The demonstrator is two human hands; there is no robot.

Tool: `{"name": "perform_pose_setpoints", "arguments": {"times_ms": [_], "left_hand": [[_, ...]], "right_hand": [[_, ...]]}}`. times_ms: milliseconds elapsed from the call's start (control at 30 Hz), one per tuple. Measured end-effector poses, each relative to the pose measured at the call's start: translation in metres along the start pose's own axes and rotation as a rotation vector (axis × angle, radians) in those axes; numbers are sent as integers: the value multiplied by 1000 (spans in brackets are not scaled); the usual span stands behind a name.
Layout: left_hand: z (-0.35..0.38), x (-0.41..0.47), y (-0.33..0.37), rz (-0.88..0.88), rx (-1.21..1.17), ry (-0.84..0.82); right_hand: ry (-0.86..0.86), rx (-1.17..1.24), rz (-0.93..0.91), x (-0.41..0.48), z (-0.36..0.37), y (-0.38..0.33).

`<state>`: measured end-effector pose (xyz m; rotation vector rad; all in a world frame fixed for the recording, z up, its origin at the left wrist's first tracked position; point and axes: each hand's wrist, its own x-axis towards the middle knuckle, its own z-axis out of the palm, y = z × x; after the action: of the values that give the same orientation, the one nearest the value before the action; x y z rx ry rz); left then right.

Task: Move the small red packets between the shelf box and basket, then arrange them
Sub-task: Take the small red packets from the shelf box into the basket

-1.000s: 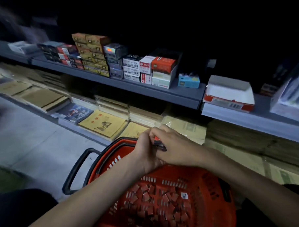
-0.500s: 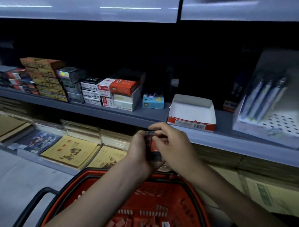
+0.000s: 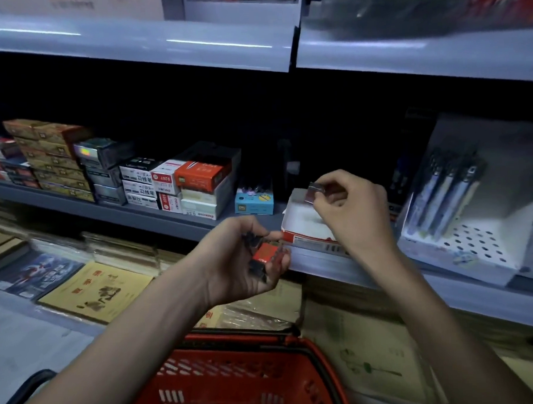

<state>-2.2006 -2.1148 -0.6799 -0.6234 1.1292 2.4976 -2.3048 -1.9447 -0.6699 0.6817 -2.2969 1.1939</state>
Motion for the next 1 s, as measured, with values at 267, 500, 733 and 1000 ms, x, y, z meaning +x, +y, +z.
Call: {"name": "perform_pose_setpoints", "arguments": {"times_ms": [267,500,733,1000], "left_hand": [[16,10,22,58,-21,51],[23,21,22,215,17,84],[36,26,19,478,250,220],[34,15,23,395,397,83]], "right_hand": [[-209,-490,-22,39,36,22],[-323,-322,18,42,28,12],[-595,220,148,32,1,-40],[-631,468,186,34,-7,-22]]}}
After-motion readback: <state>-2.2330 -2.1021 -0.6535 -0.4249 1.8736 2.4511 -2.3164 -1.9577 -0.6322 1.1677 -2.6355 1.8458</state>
